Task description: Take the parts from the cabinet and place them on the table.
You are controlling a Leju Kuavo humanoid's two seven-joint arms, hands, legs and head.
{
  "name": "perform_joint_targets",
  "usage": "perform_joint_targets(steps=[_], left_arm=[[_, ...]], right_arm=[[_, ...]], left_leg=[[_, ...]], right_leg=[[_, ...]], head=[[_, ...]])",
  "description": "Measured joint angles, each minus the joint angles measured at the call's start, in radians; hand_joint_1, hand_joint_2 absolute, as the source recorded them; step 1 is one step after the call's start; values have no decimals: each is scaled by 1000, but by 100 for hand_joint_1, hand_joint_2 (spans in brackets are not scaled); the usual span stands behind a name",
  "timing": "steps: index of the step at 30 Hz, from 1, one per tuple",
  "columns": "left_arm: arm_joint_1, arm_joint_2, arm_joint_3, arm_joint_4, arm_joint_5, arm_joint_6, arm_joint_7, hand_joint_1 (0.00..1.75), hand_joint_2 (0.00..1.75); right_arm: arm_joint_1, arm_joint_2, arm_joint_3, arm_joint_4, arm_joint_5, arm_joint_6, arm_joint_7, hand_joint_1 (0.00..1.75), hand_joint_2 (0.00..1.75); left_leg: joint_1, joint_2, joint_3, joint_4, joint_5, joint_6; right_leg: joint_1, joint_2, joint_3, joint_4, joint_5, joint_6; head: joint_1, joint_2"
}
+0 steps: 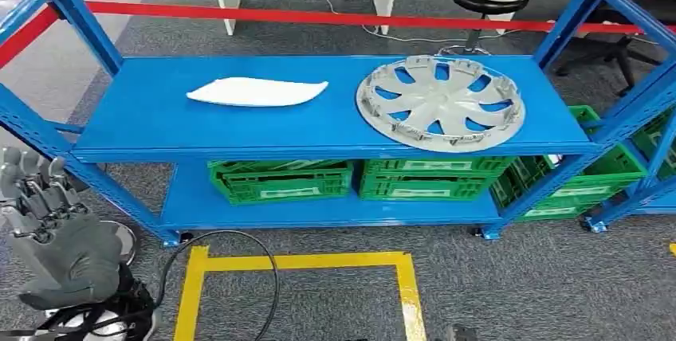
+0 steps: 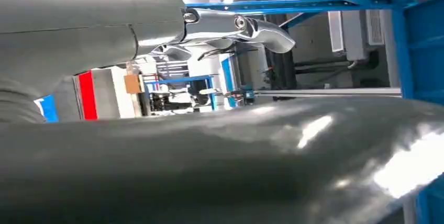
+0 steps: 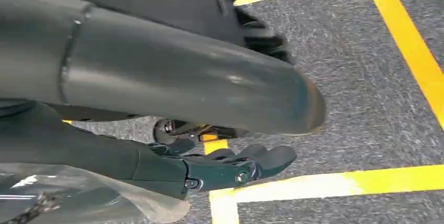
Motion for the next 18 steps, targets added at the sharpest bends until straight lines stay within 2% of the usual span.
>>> perform_joint_targets(steps=[1, 3, 4, 5, 8, 10, 11, 13, 14, 15, 16, 17, 18], left_arm=[[0, 0, -1, 1, -1, -2, 0, 0, 0], [-1, 0, -2, 1, -2, -7, 1, 0, 0], [-1, 0, -3, 2, -2, -12, 2, 0, 0], [-1, 0, -3, 3, -2, -16, 2, 0, 0], [-3, 0, -3, 9, -2, -28, 2, 0, 0], [-8, 0, -3, 9, -3, -34, 2, 0, 0], [-12, 0, -3, 9, -7, -35, 2, 0, 0], [-16, 1, -3, 13, -16, -35, 2, 0, 0], [-16, 1, -3, 16, -21, -35, 2, 0, 0], [-16, 2, -4, 19, -24, -35, 3, 0, 0], [-17, 2, -4, 21, -24, -35, 3, 0, 0], [-18, 2, -5, 23, -25, -35, 3, 0, 0], [-21, 1, -6, 25, -26, -35, 3, 0, 0]], right_arm=[[0, 0, 0, 0, 2, 0, 5, 0, 0], [-1, 0, 0, 0, 3, 3, 11, 0, 0], [-1, 0, 0, 0, 3, 13, 18, 0, 0], [-2, 0, 0, 0, 6, 28, 22, 0, 0], [1, 0, 0, 3, 18, 31, 25, 0, 0], [1, 5, 1, 4, 28, 23, 33, 0, 0], [-1, 7, 2, 5, 32, 21, 35, 0, 0], [-2, 11, 7, 10, 44, 14, 47, 0, 0], [-1, 11, 11, 11, 54, 6, 56, 0, 0], [0, 11, 16, 11, 62, -1, 66, 0, 0], [1, 11, 19, 11, 67, -2, 72, 0, 0], [1, 11, 22, 11, 71, -2, 77, 0, 0], [0, 11, 25, 11, 72, -2, 79, 0, 0]], left_leg=[[-1, -1, 1, 0, 0, 0], [-2, -2, 5, 0, -1, 0], [-3, -2, 6, 0, -3, -3], [-12, -2, 2, 6, -6, -8], [-6, -1, 1, 0, 0, -22], [-5, -3, 2, 13, -16, -34], [-5, -3, -16, 53, -42, -41], [1, -3, -83, 198, -109, -50], [1, -3, -116, 263, -128, -52], [1, -3, -128, 283, -124, -52], [3, -3, -122, 264, -99, -51], [4, -3, -99, 209, -57, -50], [4, -3, -61, 124, -6, -46]], right_leg=[[1, 0, 16, -39, 33, -2], [2, -1, 99, -212, 125, -13], [3, -2, 136, -289, 143, -20], [7, -3, 152, -316, 131, -22], [11, 1, 152, -310, 133, -30], [1, -2, 162, -324, 141, -41], [0, -2, 164, -324, 140, -41], [1, -3, 166, -324, 138, -48], [1, -3, 167, -324, 136, -49], [1, -3, 168, -324, 135, -51], [1, -1, 170, -324, 133, -50], [1, 1, 174, -324, 131, -50], [1, 2, 179, -323, 128, -47]], head=[[1, 0], [0, 0], [1, 0], [0, 0], [-1, 0], [-2, 0], [-7, 0], [-10, 0], [-10, 0], [-10, 0], [-10, 0], [-10, 0], [-10, 0]])
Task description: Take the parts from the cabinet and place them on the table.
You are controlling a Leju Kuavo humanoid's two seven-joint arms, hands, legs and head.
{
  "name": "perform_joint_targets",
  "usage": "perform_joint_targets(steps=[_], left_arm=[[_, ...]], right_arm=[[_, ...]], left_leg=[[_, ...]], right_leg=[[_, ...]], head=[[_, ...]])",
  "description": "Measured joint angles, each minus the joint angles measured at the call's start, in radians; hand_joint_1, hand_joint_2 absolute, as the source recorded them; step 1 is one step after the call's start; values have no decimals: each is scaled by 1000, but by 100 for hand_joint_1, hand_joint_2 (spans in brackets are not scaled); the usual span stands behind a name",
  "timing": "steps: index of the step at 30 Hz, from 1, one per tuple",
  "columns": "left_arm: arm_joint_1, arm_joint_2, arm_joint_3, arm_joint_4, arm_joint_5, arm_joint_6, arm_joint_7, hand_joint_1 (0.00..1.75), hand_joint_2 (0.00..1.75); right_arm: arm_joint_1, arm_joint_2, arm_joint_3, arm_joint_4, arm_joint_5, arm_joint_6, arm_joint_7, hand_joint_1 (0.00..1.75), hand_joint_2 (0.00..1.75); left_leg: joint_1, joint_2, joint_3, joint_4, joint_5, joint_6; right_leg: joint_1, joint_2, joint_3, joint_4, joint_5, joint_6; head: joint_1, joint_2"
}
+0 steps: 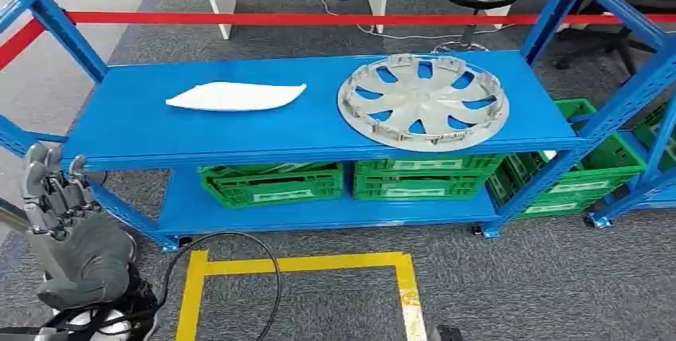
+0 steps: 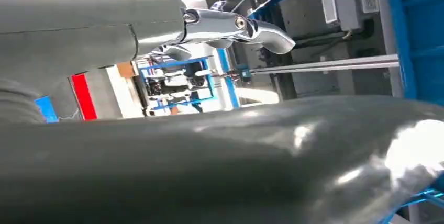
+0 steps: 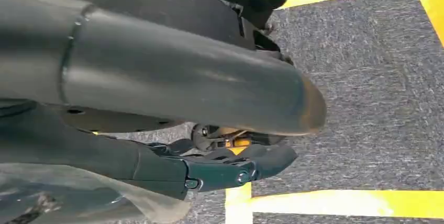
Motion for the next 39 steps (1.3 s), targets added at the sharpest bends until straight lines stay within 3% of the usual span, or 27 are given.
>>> perform_joint_targets(steps=[1, 3, 6, 8, 11, 12, 13, 14, 16, 17, 18, 19, 20, 21, 23, 24, 26, 27, 28, 29, 31, 32, 33, 34, 35, 37, 39], left_arm=[[-3, -1, -1, 0, 0, -2, 0, 0, 0], [-10, -3, -4, 2, 0, -6, 0, 0, 0], [-10, -5, -5, 5, 2, -10, 0, 0, 0], [-13, -8, -6, 5, 2, -13, 0, 0, 0], [-14, -9, -7, 7, 2, -16, 0, 0, 0], [-13, -9, -8, 8, 1, -16, 0, 0, 0], [-13, -9, -8, 10, 1, -16, 0, 0, 0], [-13, -9, -8, 10, 1, -16, 0, 0, 0], [-13, -10, -10, 10, 1, -16, 0, 0, 0], [-13, -11, -11, 11, 1, -16, 0, 0, 0], [-14, -11, -11, 11, 1, -16, 0, 0, 0], [-14, -12, -11, 11, 1, -16, 0, 0, 0], [-14, -13, -12, 13, 1, -17, 0, 0, 0], [-14, -13, -12, 13, 0, -18, 0, 0, 0], [-18, -14, -13, 13, -2, -18, 0, 0, 0], [-19, -14, -13, 13, -2, -19, 0, 0, 0], [-18, -13, -13, 16, -4, -20, 0, 0, 0], [-18, -13, -13, 16, -4, -21, 0, 0, 0], [-18, -13, -13, 17, -4, -21, 0, 0, 0], [-18, -13, -13, 17, -4, -21, 0, 0, 0], [-18, -13, -13, 17, -5, -22, 0, 0, 0], [-18, -13, -13, 17, -5, -22, 0, 0, 0], [-18, -12, -13, 18, -7, -21, 2, 0, 0], [-18, -13, -13, 18, -7, -22, 2, 0, 0], [-17, -14, -13, 18, -7, -22, 2, 0, 0], [-20, -16, -14, 18, -8, -22, 2, 0, 0], [-24, -18, -14, 18, -8, -22, 2, 0, 0]], right_arm=[[-1, 0, 1, 0, 1, 0, 2, 0, 0], [-3, 0, 2, 0, 2, 2, 6, 0, 0], [-1, 0, 6, 1, 6, 2, 8, 0, 0], [-4, 0, 7, 1, 6, 2, 8, 0, 0], [-3, 0, 7, 2, 6, 3, 13, 0, 0], [0, 0, 7, 2, 6, 3, 14, 0, 0], [2, 0, 7, 3, 6, 4, 16, 0, 0], [2, 0, 7, 3, 6, 4, 16, 0, 0], [1, 0, 7, 3, 6, 4, 16, 0, 0], [-1, 0, 7, 3, 6, 4, 16, 0, 0], [-4, 0, 7, 5, 6, 4, 16, 0, 0], [-3, 0, 7, 5, 6, 4, 16, 0, 0], [2, 0, 6, 5, 6, 4, 17, 0, 0], [6, 0, 6, 5, 6, 5, 18, 0, 0], [5, 3, 6, 5, 7, 6, 21, 0, 0], [2, 3, 6, 5, 8, 10, 23, 0, 0], [1, 3, 6, 6, 9, 14, 25, 0, 0], [2, 3, 6, 6, 9, 14, 25, 0, 0], [3, 3, 6, 6, 10, 15, 25, 0, 0], [3, 3, 6, 6, 10, 16, 25, 0, 0], [2, 3, 6, 6, 10, 16, 26, 0, 0], [3, 4, 6, 6, 11, 16, 26, 0, 0], [1, 5, 6, 9, 12, 16, 28, 0, 0], [-1, 5, 6, 9, 13, 16, 31, 0, 0], [0, 6, 6, 8, 15, 16, 33, 0, 0], [-2, 6, 6, 8, 16, 17, 34, 0, 0], [-7, 6, 6, 8, 16, 17, 32, 0, 0]], left_leg=[[0, 0, 38, -88, 37, 4], [-4, -1, 54, -119, 9, 15], [-4, -4, 58, -126, 7, 33], [0, -2, 70, -132, 5, 43], [-3, -1, 71, -131, -1, 50], [-4, -2, 72, -130, -3, 52], [-4, -3, 77, -130, -7, 52], [-4, -4, 84, -130, -13, 51], [-4, -5, 105, -130, -26, 46], [-4, -4, 110, -134, -32, 41], [-6, -3, 111, -129, -35, 36], [-7, -3, 108, -132, -40, 28], [-8, -3, 117, -122, -38, 21], [-8, -3, 124, -122, -41, 19], [-6, -3, 111, -76, -61, 8], [-5, -3, 78, -13, -80, 4], [-3, -3, -13, 136, -147, -4], [-3, -3, -49, 180, -158, -4], [-3, -3, -60, 178, -139, -3], [-4, -3, -54, 135, -97, 0], [-7, -3, -6, -26, 20, 15], [-11, -2, 4, -81, 63, 25], [-19, -1, -2, -69, 11, 29], [-22, -4, 9, -100, 27, 35], [-22, -4, 9, -107, 34, 42], [-12, -7, 34, -119, 33, 51], [-11, -5, 53, -130, 25, 61]], right_leg=[[0, 1, 5, 0, -4, 4], [7, 1, -2, 6, -11, 16], [6, -1, 4, 8, -3, 34], [5, -3, -27, 60, -36, 41], [4, -3, -150, 274, -123, 48], [4, -3, -180, 311, -128, 47], [4, -3, -186, 300, -107, 46], [4, -3, -168, 247, -63, 45], [4, -5, -92, 68, 49, 39], [6, -7, -74, 37, 42, 33], [12, -10, -79, 12, 1, 27], [12, -11, -65, 20, 18, 18], [12, -11, -74, 19, 22, 9], [9, -10, -49, 19, 22, 2], [4, -11, -30, 12, 19, -6], [4, -10, -24, 11, 13, -15], [4, -9, -13, 11, -1, -16], [5, -9, -5, 11, -8, -15], [5, -7, 4, 11, -15, -15], [6, -5, 17, 11, -24, -14], [7, -3, 47, 10, -44, -12], [7, -4, 39, 7, -53, -8], [9, 0, 56, 10, -59, 0], [9, -4, 49, 9, -65, 9], [10, -4, 67, 8, -61, 14], [10, -6, 66, 8, -63, 24], [9, -6, 19, 95, -82, 31]], head=[[0, 0], [-2, 0], [3, 0], [6, 0], [10, 0], [12, 0], [12, 0], [12, 0], [12, 0], [10, 0], [7, 0], [10, 0], [7, 0], [10, 0], [4, 0], [1, 0], [-2, 0], [-2, 0], [-1, 0], [-2, 0], [-2, 0], [-2, 0], [2, 0], [-6, 0], [-4, 0], [-5, 0], [3, 0]])
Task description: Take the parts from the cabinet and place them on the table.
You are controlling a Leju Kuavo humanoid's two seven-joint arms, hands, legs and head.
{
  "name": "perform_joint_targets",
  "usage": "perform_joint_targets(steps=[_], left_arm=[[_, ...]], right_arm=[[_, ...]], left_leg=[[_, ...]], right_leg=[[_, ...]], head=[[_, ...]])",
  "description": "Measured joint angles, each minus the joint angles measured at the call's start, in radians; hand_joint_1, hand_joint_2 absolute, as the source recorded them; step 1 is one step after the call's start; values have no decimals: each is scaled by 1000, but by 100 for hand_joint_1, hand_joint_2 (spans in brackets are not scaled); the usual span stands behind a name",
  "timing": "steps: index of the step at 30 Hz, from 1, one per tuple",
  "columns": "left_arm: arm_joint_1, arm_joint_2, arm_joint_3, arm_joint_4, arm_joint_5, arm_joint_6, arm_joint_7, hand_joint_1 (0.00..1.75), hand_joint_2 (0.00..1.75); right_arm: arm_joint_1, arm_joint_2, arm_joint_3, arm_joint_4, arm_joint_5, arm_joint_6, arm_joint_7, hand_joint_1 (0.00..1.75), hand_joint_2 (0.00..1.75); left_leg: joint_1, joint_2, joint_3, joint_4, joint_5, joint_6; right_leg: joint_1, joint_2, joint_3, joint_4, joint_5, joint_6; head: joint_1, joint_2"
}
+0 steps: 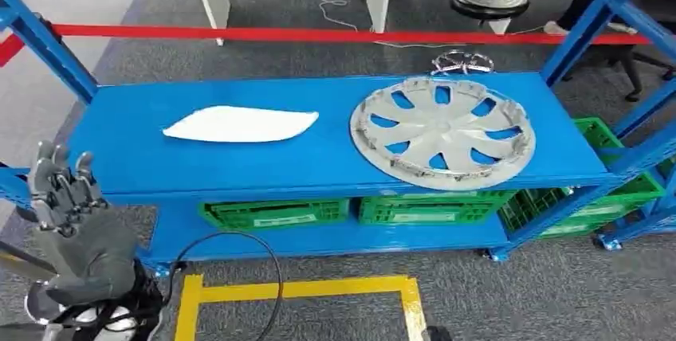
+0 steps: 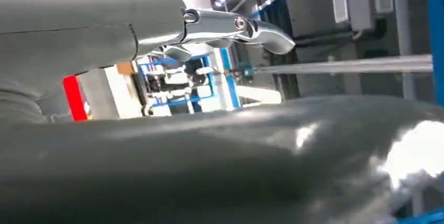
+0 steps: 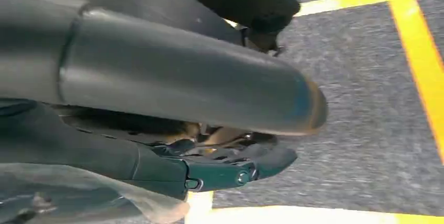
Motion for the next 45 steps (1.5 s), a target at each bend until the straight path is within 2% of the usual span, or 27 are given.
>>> perform_joint_targets(steps=[3, 4, 5, 6, 7, 8, 9, 10, 11, 14, 16, 18, 19, 21, 23, 25, 26, 29, 31, 33, 34, 36, 38, 40, 43, 44, 45], left_arm=[[-1, -1, 0, 2, -1, -2, 3, 0, 0], [-1, -1, 0, 4, -5, -6, 6, 0, 0], [-4, 0, 0, 7, -20, -15, 18, 0, 0], [-10, 2, -2, 11, -34, -23, 32, 0, 0], [-17, 2, -5, 18, -45, -31, 43, 0, 0], [-28, 2, -9, 29, -62, -41, 57, 0, 0], [-42, 4, -13, 45, -81, -52, 71, 0, 0], [-56, 5, -18, 60, -99, -60, 86, 0, 0], [-66, 5, -24, 75, -112, -74, 101, 0, 175], [-109, 6, -42, 109, -135, -97, 119, 0, 175], [-150, 7, -56, 142, -170, -114, 136, 0, 175], [-184, 9, -73, 191, -215, -127, 165, 0, 175], [-203, 9, -82, 218, -235, -130, 175, 0, 175], [-249, 6, -98, 270, -264, -130, 188, 0, 175], [-285, 1, -106, 308, -274, -127, 192, 0, 175], [-311, -2, -112, 338, -280, -127, 193, 0, 175], [-315, -4, -117, 350, -283, -127, 199, 0, 175], [-348, -10, -127, 394, -317, -138, 235, 0, 175], [-388, -18, -139, 444, -358, -134, 264, 0, 175], [-432, -24, -151, 526, -436, -107, 289, 0, 175], [-447, -24, -156, 561, -469, -101, 296, 0, 175], [-482, -32, -170, 633, -513, -99, 309, 0, 175], [-517, -46, -179, 687, -534, -100, 319, 0, 175], [-556, -58, -188, 740, -553, -103, 330, 0, 175], [-589, -72, -206, 818, -610, -106, 367, 0, 175], [-600, -77, -211, 841, -622, -106, 375, 0, 175], [-610, -81, -214, 857, -630, -106, 381, 0, 0]], right_arm=[[2, 0, 0, 0, 1, 0, 1, 0, 0], [2, 0, 0, 0, 2, 0, 1, 0, 0], [2, 0, 0, 0, 3, 1, 2, 0, 0], [1, 0, 0, 0, 4, 2, 2, 0, 0], [1, 0, 0, 0, 4, 3, 2, 0, 0], [2, 0, 0, 0, 6, 7, 5, 0, 0], [0, 0, 0, 2, 8, 11, 9, 0, 0], [-1, -1, 0, 2, 10, 16, 11, 0, 0], [0, 0, 0, 1, 13, 19, 15, 0, 0], [-5, 0, 3, 1, 24, 27, 23, 0, 0], [-12, 0, 9, 0, 31, 34, 32, 0, 0], [-19, -1, 11, 0, 39, 48, 41, 0, 0], [-21, -1, 13, -2, 42, 54, 47, 0, 0], [-25, -1, 19, -3, 45, 66, 53, 0, 0], [-31, -1, 21, -5, 47, 73, 57, 0, 0], [-36, -1, 25, -6, 47, 77, 57, 0, 0], [-37, -1, 26, -6, 48, 79, 57, 0, 0], [-42, -2, 29, -8, 56, 83, 66, 0, 0], [-48, -2, 36, -10, 60, 91, 72, 0, 0], [-56, -2, 41, -11, 65, 95, 75, 0, 0], [-58, -3, 45, -11, 68, 98, 81, 0, 0], [-59, -3, 50, -12, 74, 100, 93, 0, 0], [-64, -3, 57, -13, 79, 108, 102, 0, 0], [-66, -3, 62, -13, 82, 117, 109, 0, 0], [-65, -3, 68, -13, 84, 122, 111, 0, 0], [-67, -3, 68, -13, 85, 124, 112, 0, 0], [-67, -3, 69, -13, 85, 125, 114, 0, 0]], left_leg=[[-1, -1, 10, 1, -15, 4], [-1, -2, 17, 1, -22, 3], [-1, -3, 27, 1, -30, 3], [-1, -4, 39, 1, -39, 1], [-1, -4, 54, 1, -49, -2], [0, -3, 66, 0, -59, -7], [-2, -3, 69, 1, -60, -10], [-2, -3, 61, 2, -66, -18], [-3, -3, 63, 2, -70, -24], [-2, -2, 65, 26, -79, -37], [1, -2, 6, 148, -138, -50], [5, -2, -79, 294, -198, -57], [7, -2, -102, 320, -196, -58], [11, -2, -83, 243, -123, -57], [13, -1, -20, 71, -8, -55], [7, -1, -10, 13, -38, -43], [6, -2, -14, 20, -11, -36], [13, -2, -10, 12, -4, -17], [13, -1, -11, 11, -1, -11], [10, -1, -13, 12, -2, -9], [9, -1, -13, 12, -2, -9], [8, -3, -12, 13, -2, -9], [8, -6, -9, 13, -3, -11], [-1, -7, -19, 21, -5, -17], [-1, -5, -23, 19, 1, -26], [0, -5, -26, 23, -8, -33], [1, -4, -32, 40, -22, -40]], right_leg=[[-3, 0, -145, 191, -80, 15], [-3, 0, -169, 198, -71, 17], [-4, 0, -171, 165, -34, 18], [-4, 0, -156, 100, 26, 18], [-4, -1, -129, 9, 102, 13], [-3, -1, -108, -52, 145, 6], [3, -3, -118, -53, 119, 1], [5, -5, -100, -67, 116, -13], [5, -4, -106, -68, 132, -21], [-4, -4, -87, -79, 133, -34], [-6, -4, -79, -80, 128, -42], [-6, -4, -78, -80, 125, -44], [-6, -3, -77, -80, 124, -44], [-6, 0, -70, -80, 121, -43], [-7, 4, -60, -80, 116, -38], [-3, 7, -69, -74, 115, -27], [-2, 7, -71, -75, 114, -20], [-2, 6, -75, -73, 105, -3], [-2, 6, -117, 16, 47, 4], [-1, 6, -197, 186, -23, 8], [0, 7, -220, 233, -30, 9], [0, 7, -198, 184, 22, 6], [0, 6, -118, 13, 112, 0], [1, 8, -71, -71, 115, -6], [2, 14, -78, -71, 111, -18], [-5, 11, -73, -76, 114, -25], [-6, 10, -73, -76, 114, -28]], head=[[5, 0], [6, 0], [6, 0], [6, 0], [6, 0], [5, 0], [0, 0], [3, 0], [1, 0], [3, 0], [-3, 0], [-2, 0], [-3, 0], [-2, 0], [-2, 0], [-6, 0], [-5, 0], [-6, 0], [3, 0], [4, 0], [5, 0], [5, 0], [5, 0], [5, 0], [2, 0], [4, 0], [1, 0]])
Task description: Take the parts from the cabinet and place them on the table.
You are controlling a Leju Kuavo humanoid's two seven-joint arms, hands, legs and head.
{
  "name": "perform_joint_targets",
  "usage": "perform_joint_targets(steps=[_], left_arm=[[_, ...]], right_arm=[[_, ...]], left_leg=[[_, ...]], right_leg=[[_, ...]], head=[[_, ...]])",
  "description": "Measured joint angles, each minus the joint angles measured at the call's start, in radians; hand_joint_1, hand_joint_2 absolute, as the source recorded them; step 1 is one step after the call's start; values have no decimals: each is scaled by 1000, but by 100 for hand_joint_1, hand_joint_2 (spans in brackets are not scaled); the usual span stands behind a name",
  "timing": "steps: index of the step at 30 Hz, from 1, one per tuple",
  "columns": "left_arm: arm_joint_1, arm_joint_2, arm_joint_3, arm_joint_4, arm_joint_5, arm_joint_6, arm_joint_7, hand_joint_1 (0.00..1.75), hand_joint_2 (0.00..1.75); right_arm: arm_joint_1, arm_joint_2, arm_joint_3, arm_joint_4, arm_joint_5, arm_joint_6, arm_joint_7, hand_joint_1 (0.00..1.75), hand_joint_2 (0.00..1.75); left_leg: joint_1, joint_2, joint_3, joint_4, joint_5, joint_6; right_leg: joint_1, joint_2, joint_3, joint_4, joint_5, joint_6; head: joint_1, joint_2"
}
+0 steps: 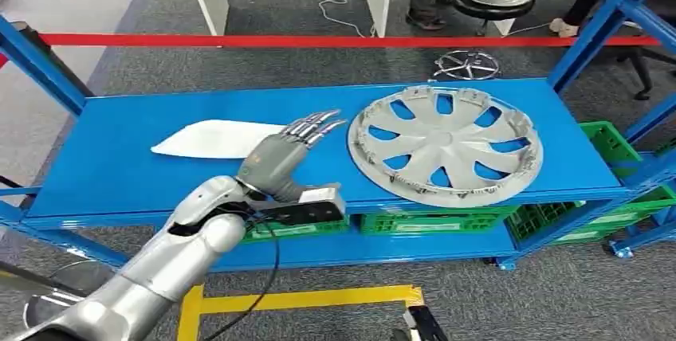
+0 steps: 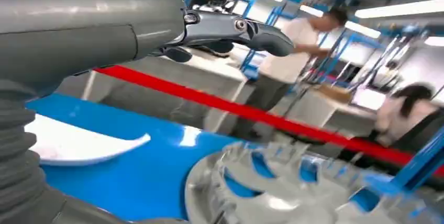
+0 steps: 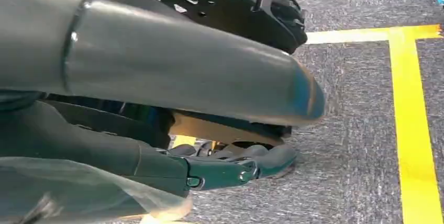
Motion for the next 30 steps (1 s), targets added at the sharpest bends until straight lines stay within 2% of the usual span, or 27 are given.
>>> perform_joint_targets(steps=[1, 3, 4, 5, 6, 8, 9, 10, 11, 13, 14, 15, 16, 17, 18, 19, 20, 21, 22, 23, 24, 25, 26, 29, 30], left_arm=[[-14, -5, -6, 24, -10, 0, 9, 0, 0], [-28, -9, -13, 64, -22, 1, 22, 0, 0], [-30, -12, -18, 89, -32, 7, 35, 0, 0], [-35, -16, -19, 111, -43, 12, 48, 0, 0], [-43, -21, -21, 133, -50, 15, 59, 0, 0], [-68, -32, -23, 178, -64, 19, 69, 0, 0], [-79, -34, -24, 196, -68, 21, 74, 0, 0], [-88, -36, -25, 213, -71, 22, 75, 0, 0], [-96, -38, -26, 230, -72, 24, 76, 0, 0], [-99, -40, -26, 261, -74, 31, 90, 0, 0], [-102, -43, -26, 272, -74, 36, 97, 0, 0], [-105, -45, -26, 284, -81, 46, 104, 0, 0], [-112, -48, -26, 298, -89, 65, 113, 0, 0], [-116, -51, -26, 309, -98, 81, 123, 0, 0], [-117, -51, -26, 321, -106, 95, 135, 0, 0], [-117, -51, -26, 336, -116, 111, 150, 0, 175], [-117, -52, -26, 349, -121, 120, 162, 0, 175], [-118, -55, -25, 360, -125, 128, 173, 0, 175], [-121, -57, -21, 369, -123, 136, 179, 0, 175], [-126, -59, -15, 376, -120, 136, 179, 0, 175], [-132, -61, -7, 385, -113, 136, 177, 0, 175], [-139, -61, 4, 395, -109, 141, 176, 0, 175], [-142, -62, 13, 402, -106, 146, 176, 0, 175], [-146, -62, 26, 422, -126, 179, 181, 0, 175], [-148, -62, 28, 428, -131, 190, 183, 0, 175]], right_arm=[[0, 0, 0, -1, 2, 0, 1, 0, 0], [0, 0, 1, -1, 3, 3, 4, 0, 0], [1, 0, 2, -2, 3, 3, 5, 0, 0], [0, 0, 2, -2, 3, 4, 6, 0, 0], [0, 0, 3, -2, 3, 5, 6, 0, 0], [0, 0, 6, -3, 3, 6, 8, 0, 0], [0, 0, 7, -3, 2, 8, 9, 0, 0], [0, 2, 8, -3, 1, 8, 9, 0, 0], [0, 2, 8, -3, -1, 8, 9, 0, 0], [0, 2, 8, -5, -2, 8, 16, 0, 0], [-1, 1, 8, -6, -2, 8, 19, 0, 0], [-1, 0, 8, -6, -2, 8, 23, 0, 0], [0, 0, 8, -6, -2, 11, 22, 0, 0], [0, 0, 8, -6, -3, 13, 21, 0, 0], [-1, 0, 8, -6, -5, 16, 12, 0, 0], [-5, 0, 8, -6, -5, 22, 4, 0, 0], [-8, 0, 9, -6, -5, 24, 1, 0, 0], [-7, 0, 9, -7, -3, 24, -4, 0, 0], [-4, -2, 11, -8, 2, 24, -9, 0, 0], [-3, -3, 15, -8, 4, 25, -15, 0, 0], [-4, -3, 18, -7, 6, 33, -19, 0, 0], [-5, 3, 21, -3, 8, 39, -20, 0, 0], [-4, 4, 24, -2, 8, 42, -24, 0, 0], [1, 8, 30, 1, 8, 44, -25, 0, 0], [0, 8, 32, 2, 8, 44, -27, 0, 0]], left_leg=[[1, 0, -24, 58, -35, -6], [3, 0, -94, 214, -102, -12], [3, 0, -123, 277, -118, -13], [3, 0, -129, 286, -108, -12], [3, 0, -116, 253, -76, -8], [1, 0, -47, 94, 17, 7], [-3, 0, -15, 16, 48, 17], [-7, 1, -4, 1, 37, 24], [-7, 1, 2, -20, 30, 25], [-9, 0, -1, -20, 28, 25], [-1, 1, 4, -34, 33, 28], [4, 2, 12, -41, 37, 31], [6, 2, 12, -43, 38, 36], [6, 2, 11, -43, 38, 36], [6, 3, 12, -42, 38, 36], [6, 4, 11, -41, 38, 36], [6, 4, 12, -41, 38, 36], [7, 3, 12, -40, 37, 36], [8, 1, 12, -37, 35, 34], [11, -2, 12, -32, 32, 29], [12, -3, 12, -27, 28, 23], [2, -4, 6, -22, 25, 16], [2, -5, 0, -14, 26, 14], [0, -5, 2, -15, 27, 7], [1, -4, -2, -7, 16, 1]], right_leg=[[0, -3, 1, 0, -1, -7], [1, -4, 1, 0, -2, -10], [1, -3, 1, 1, -2, -11], [1, -1, 2, 1, -3, -11], [3, 0, 3, 1, -3, -12], [6, 0, 9, 1, -5, -12], [7, 0, 10, 1, -7, -11], [14, 0, 5, 3, -9, -7], [10, 0, 1, 4, -7, -3], [9, -2, 0, -2, -3, 5], [15, -1, 3, -3, -6, 13], [12, -1, -6, 7, -19, 16], [12, -1, -27, 47, -47, 21], [9, -1, -61, 122, -84, 26], [8, -1, -101, 207, -117, 30], [8, -2, -135, 275, -136, 34], [8, -2, -148, 300, -132, 38], [6, -2, -139, 278, -107, 40], [3, -2, -108, 210, -61, 42], [-1, -3, -64, 116, -12, 44], [-6, -5, -30, 37, 15, 49], [0, -4, -10, 23, -6, 51], [-2, 0, -7, 12, -9, 33], [-3, 1, -10, 18, -9, 15], [-6, -1, -8, 16, -8, 6]], head=[[-4, 0], [-4, 0], [-4, 0], [-4, 0], [-4, 0], [-4, 0], [-3, 0], [-2, 0], [-4, 0], [-5, 0], [-5, 0], [-4, 0], [2, 0], [9, 0], [9, 0], [8, 0], [10, 0], [10, 0], [10, 0], [10, 0], [11, 0], [14, 0], [14, 0], [10, 0], [10, 0]])
